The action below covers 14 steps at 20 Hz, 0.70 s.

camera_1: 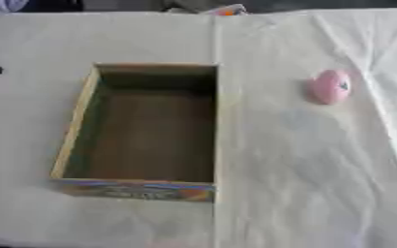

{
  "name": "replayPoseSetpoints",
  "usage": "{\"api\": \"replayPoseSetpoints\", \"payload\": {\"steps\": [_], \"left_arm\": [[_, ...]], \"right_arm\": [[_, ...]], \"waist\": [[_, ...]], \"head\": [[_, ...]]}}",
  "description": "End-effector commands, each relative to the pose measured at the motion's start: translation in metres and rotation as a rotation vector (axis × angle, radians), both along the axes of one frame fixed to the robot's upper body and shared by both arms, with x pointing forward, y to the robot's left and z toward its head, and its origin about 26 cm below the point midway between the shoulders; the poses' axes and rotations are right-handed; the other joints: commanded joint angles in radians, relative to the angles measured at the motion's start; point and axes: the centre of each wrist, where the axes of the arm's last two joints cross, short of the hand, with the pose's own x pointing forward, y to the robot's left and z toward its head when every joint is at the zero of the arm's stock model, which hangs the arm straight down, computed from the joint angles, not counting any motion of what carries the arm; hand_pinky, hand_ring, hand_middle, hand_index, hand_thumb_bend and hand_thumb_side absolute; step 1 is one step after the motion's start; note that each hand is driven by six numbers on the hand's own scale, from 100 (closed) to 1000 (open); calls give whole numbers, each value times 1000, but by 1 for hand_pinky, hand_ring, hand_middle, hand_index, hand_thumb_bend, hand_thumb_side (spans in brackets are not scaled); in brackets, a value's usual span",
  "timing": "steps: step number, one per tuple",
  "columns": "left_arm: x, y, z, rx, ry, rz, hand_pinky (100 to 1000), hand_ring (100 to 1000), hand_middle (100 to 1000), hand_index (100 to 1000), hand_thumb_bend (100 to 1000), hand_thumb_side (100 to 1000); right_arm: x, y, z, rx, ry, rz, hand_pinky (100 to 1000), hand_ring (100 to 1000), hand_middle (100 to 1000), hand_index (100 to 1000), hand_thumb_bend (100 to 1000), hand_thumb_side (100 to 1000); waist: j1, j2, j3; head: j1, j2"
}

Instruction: Pick up objects on the table and place them in the box.

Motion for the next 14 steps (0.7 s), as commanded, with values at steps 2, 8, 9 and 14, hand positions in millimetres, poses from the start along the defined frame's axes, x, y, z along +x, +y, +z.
{"api": "replayPoseSetpoints", "payload": {"steps": [2,8,9,14], "left_arm": [[-3,1,7,12,-25,5,551,481,568,704,100,953],[-3,2,7,14,-23,4,551,481,568,704,100,952],[-3,2,7,15,-22,3,551,481,568,704,100,951],[-3,1,6,19,-18,-4,551,482,568,704,100,969]], "right_arm": [[-3,-2,10,-38,-24,-3,540,611,639,851,100,1000],[-4,-9,25,-143,-40,-33,551,633,663,855,155,1000],[-4,-11,32,-185,-41,-46,562,651,684,867,273,1000],[-3,-13,78,-519,-7,-129,592,701,739,867,449,1000]], "waist": [[-3,-17,-2],[-3,-21,-2],[-3,-22,-1],[-5,-31,1]], "head": [[-2,0],[-7,12],[-9,16],[-19,22]]}}
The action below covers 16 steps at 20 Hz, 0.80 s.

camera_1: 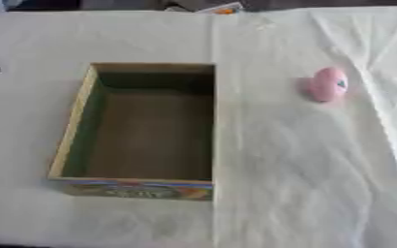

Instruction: Pick up objects on the table and place them in the box.

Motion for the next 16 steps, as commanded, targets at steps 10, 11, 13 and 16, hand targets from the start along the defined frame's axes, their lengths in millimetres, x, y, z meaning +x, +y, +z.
{"api": "replayPoseSetpoints", "payload": {"steps": [10,11,13,16], "left_arm": [[-1,-1,5,26,-16,-26,551,482,569,704,100,952],[-1,-1,5,27,-16,-28,551,482,569,704,100,951],[-1,-1,5,30,-15,-32,551,482,569,703,100,949],[-1,-2,5,35,-15,-38,551,482,569,703,100,948]], "right_arm": [[2,7,95,-954,206,-201,638,778,798,902,732,1000],[5,5,96,-999,230,-202,643,786,805,903,759,1000],[12,-1,98,-1070,278,-202,645,791,804,899,777,994],[23,-11,98,-1125,352,-199,647,798,797,910,803,920]], "waist": [[-3,-33,15],[-3,-34,17],[-4,-34,20],[-5,-34,25]], "head": [[-22,8],[-24,7],[-28,3],[-33,-2]]}}
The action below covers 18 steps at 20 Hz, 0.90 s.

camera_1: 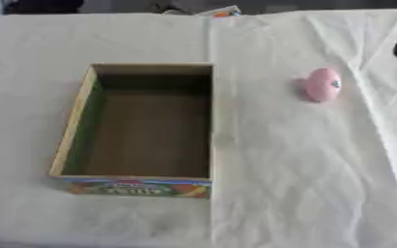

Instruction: Pick up objects on the table and place them in the box.

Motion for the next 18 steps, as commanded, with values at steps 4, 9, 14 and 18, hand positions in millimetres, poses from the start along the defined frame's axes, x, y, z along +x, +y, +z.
{"api": "replayPoseSetpoints", "payload": {"steps": [4,9,14,18], "left_arm": [[-1,1,6,27,-18,-17,551,482,569,703,100,949],[0,0,6,30,-18,-24,551,482,569,703,100,948],[0,-1,6,31,-16,-26,550,483,569,703,100,948],[0,-1,6,31,-14,-27,550,483,569,703,100,949]], "right_arm": [[16,-21,7,-142,143,-86,653,809,798,940,859,726],[27,-29,0,-209,258,-135,663,819,803,973,853,607],[39,-37,-10,-224,362,-176,671,824,806,986,838,494],[45,-41,-17,-230,419,-196,675,829,810,985,822,426]], "waist": [[-7,-18,9],[-11,-18,14],[-12,-17,18],[-12,-16,19]], "head": [[-10,-15],[-13,-22],[-18,-29],[-20,-31]]}}
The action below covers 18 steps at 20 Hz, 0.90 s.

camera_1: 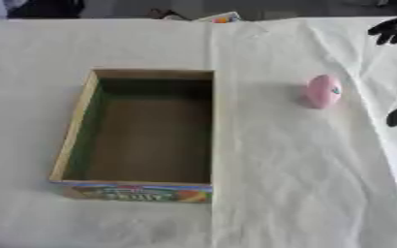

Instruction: Pick up objects on the table and place them in the box.

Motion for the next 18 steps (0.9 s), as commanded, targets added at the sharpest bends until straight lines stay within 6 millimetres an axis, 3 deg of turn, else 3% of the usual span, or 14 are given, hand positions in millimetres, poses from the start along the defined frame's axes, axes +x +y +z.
{"api": "replayPoseSetpoints", "payload": {"steps": [1,9,18], "left_arm": [[-1,2,6,21,-19,-5,550,483,569,702,100,950],[-1,1,5,20,-15,-12,550,483,570,702,100,951],[-1,0,4,20,-10,-21,551,483,570,702,100,954]], "right_arm": [[1,-7,8,-27,11,-34,676,832,814,987,827,421],[17,-3,-3,10,28,-46,673,833,815,1000,889,423],[40,21,-7,41,14,-54,668,830,811,1000,922,463]], "waist": [[-5,-15,0],[-2,-12,4],[-1,-8,10]], "head": [[-3,-14],[-8,-18],[-19,-18]]}}
